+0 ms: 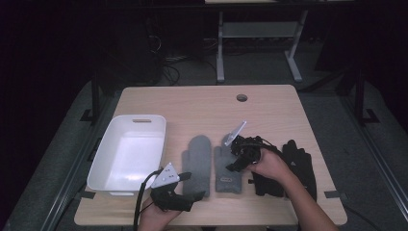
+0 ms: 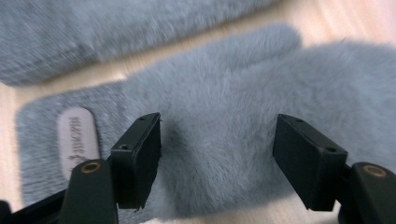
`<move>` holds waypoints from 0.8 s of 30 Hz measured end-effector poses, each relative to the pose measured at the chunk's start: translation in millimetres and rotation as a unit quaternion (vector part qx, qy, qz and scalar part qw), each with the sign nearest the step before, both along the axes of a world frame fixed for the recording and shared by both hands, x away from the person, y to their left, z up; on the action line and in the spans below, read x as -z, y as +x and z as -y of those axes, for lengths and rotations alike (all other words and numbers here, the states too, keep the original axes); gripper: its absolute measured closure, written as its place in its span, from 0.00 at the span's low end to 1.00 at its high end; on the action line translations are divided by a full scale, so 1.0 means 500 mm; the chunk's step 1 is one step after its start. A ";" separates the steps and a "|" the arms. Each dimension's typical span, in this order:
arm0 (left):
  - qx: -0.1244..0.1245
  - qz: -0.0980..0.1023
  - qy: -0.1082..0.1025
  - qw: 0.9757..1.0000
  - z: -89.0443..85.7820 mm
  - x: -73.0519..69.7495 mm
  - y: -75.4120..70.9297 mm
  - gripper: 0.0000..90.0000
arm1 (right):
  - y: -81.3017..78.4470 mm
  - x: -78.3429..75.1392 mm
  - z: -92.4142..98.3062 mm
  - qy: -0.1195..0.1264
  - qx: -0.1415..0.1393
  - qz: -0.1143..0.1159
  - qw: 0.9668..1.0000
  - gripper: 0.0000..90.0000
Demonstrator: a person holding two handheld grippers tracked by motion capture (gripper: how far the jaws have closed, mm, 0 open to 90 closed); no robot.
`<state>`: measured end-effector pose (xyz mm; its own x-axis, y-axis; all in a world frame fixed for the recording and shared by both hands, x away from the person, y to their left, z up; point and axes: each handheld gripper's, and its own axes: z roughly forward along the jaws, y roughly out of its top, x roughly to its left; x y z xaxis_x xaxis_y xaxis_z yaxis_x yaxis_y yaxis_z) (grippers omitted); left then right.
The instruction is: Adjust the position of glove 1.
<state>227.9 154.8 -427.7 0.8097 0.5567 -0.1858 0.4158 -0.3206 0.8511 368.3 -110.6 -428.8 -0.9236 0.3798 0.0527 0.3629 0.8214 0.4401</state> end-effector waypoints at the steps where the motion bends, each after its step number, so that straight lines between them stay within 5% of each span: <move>1: 0.000 0.001 0.000 1.000 0.000 0.000 0.000 0.22 | 0.001 0.005 -0.001 -0.004 0.001 -0.004 1.000 0.36; 14: 0.005 0.002 0.003 1.000 0.005 0.000 -0.006 0.22 | -0.010 0.026 -0.004 -0.028 0.010 0.001 1.000 0.56; 24: 0.002 0.004 -0.002 1.000 0.003 -0.002 -0.009 0.22 | -0.019 0.022 -0.003 -0.029 0.010 -0.003 1.000 0.83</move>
